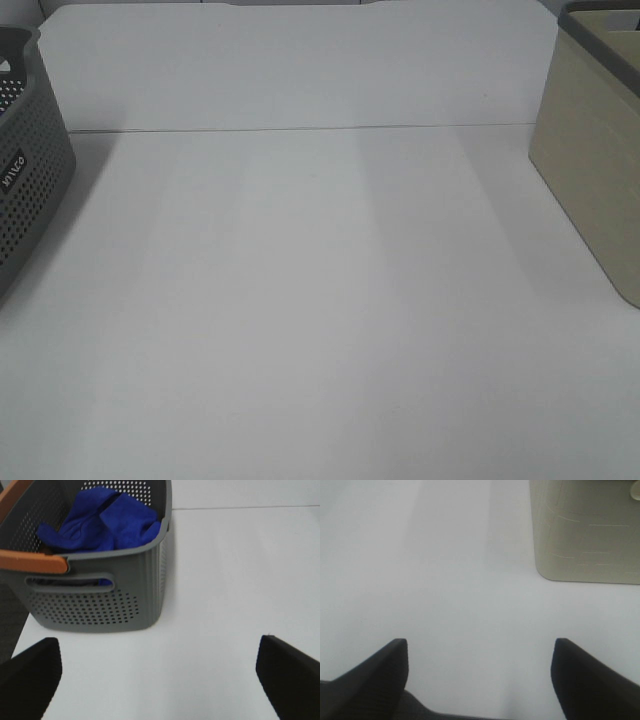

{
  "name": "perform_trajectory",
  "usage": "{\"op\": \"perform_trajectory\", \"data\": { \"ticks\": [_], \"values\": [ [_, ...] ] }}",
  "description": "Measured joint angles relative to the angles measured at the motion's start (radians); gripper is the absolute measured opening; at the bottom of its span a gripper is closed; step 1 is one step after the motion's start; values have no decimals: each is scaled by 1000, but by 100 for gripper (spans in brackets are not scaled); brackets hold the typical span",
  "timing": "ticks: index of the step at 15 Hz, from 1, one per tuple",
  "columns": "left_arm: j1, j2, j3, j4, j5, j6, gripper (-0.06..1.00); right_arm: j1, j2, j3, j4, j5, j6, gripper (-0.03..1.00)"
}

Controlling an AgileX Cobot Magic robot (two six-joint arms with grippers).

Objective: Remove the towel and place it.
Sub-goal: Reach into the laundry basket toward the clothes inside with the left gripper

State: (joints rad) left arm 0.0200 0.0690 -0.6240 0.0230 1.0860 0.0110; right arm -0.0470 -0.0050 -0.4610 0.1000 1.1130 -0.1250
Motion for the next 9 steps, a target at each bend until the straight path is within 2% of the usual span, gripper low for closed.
{"op": "perform_trajectory", "data": {
  "ticks": [3,6,7,9],
  "values": [
    [0,202,-150,13,45,112,99,0,0,0,0,0,0,77],
    [0,515,-346,65,128,304,99,0,0,0,0,0,0,77],
    [0,728,-488,88,132,409,99,0,0,0,0,0,0,77],
    [0,860,-601,107,132,482,99,0,0,0,0,0,0,77]
  ]
}}
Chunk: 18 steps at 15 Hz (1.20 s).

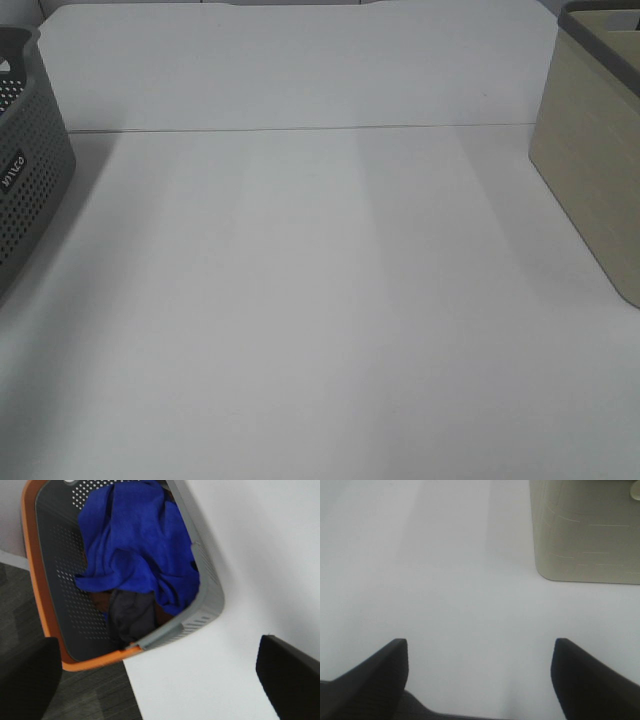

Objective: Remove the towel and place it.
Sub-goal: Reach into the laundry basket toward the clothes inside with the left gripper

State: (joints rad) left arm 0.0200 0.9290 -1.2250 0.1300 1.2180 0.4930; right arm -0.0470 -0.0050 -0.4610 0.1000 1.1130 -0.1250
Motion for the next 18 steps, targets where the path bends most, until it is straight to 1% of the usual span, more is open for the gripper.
{"op": "perform_trajectory", "data": {
  "ticks": [3,4,5,6,7,9,10,11,12,13,15,16,18],
  "values": [
    [2,233,-198,58,0,167,99,0,0,0,0,0,0,77],
    [24,303,-250,90,-1,211,99,0,0,0,0,0,0,77],
    [40,330,-275,104,-1,221,99,0,0,0,0,0,0,77],
    [91,395,-314,143,-2,234,99,0,0,0,0,0,0,77],
    [176,505,-344,209,-4,293,99,0,0,0,0,0,0,77],
    [216,613,-344,223,-4,397,99,0,0,0,0,0,0,77],
    [219,636,-344,225,-4,419,99,0,0,0,0,0,0,77],
    [221,715,-344,226,-17,486,98,0,0,0,0,0,0,77],
    [221,743,-344,226,-34,497,97,0,0,0,0,0,0,77],
    [217,799,-344,237,-76,511,97,0,0,0,0,0,0,77],
    [186,902,-344,293,-165,568,97,0,0,0,0,0,0,77],
    [170,949,-350,326,-183,612,97,0,0,0,0,0,0,77],
    [142,1035,-387,371,-203,642,96,0,0,0,0,0,0,77]
  ]
}}
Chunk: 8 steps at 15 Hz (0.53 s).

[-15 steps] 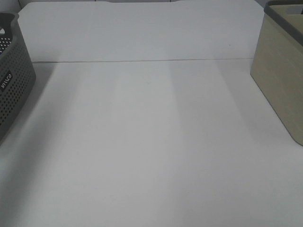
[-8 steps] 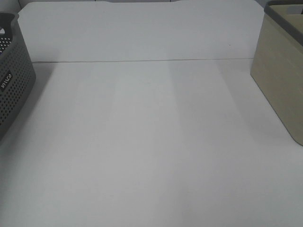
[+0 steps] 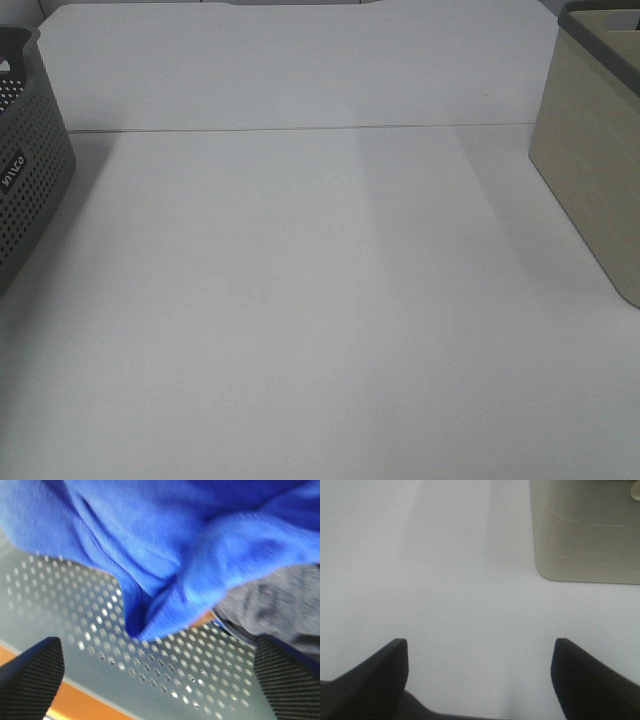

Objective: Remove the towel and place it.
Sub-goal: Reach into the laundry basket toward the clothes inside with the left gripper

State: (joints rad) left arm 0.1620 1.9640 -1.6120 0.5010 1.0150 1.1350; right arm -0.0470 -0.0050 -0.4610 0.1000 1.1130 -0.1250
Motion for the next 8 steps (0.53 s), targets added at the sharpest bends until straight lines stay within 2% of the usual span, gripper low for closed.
{"op": "perform_trajectory", "data": {
  "ticks": [5,8],
  "values": [
    [-36,130,-27,10,-23,35,94,0,0,0,0,0,0,77],
    [-40,140,-27,-38,-19,35,86,0,0,0,0,0,0,77]
  ]
}}
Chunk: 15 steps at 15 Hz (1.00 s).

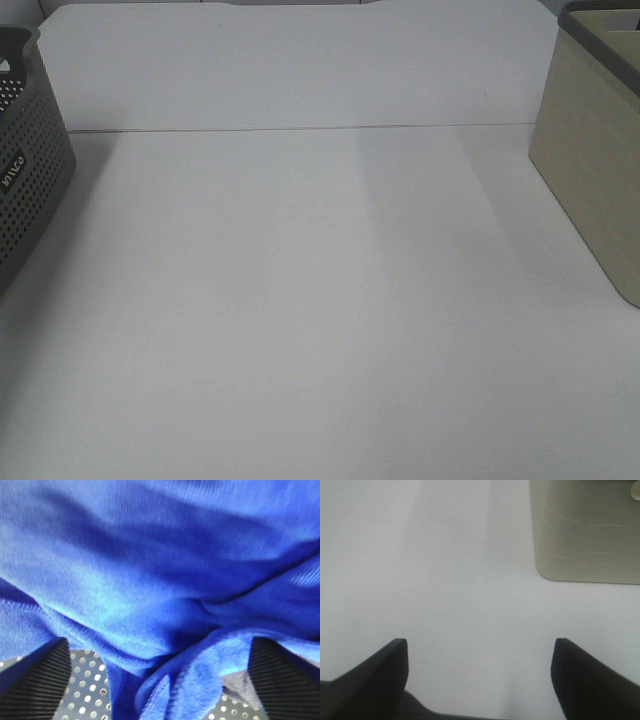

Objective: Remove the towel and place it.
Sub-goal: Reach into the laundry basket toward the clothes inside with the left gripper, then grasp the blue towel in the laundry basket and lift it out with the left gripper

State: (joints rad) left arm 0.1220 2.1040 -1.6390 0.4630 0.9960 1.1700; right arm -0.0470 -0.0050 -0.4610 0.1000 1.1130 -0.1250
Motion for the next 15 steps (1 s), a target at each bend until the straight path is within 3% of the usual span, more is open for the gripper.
{"op": "perform_trajectory", "data": {
  "ticks": [8,9,11,13,15],
  "values": [
    [0,21,0,-12,78,13,68,0,0,0,0,0,0,77],
    [0,23,0,-12,79,17,59,0,0,0,0,0,0,77],
    [0,23,0,-12,80,-2,27,0,0,0,0,0,0,77],
    [0,23,0,-12,73,-94,0,0,0,0,0,0,0,77],
    [0,23,0,-12,73,-112,0,0,0,0,0,0,0,77]
  ]
}}
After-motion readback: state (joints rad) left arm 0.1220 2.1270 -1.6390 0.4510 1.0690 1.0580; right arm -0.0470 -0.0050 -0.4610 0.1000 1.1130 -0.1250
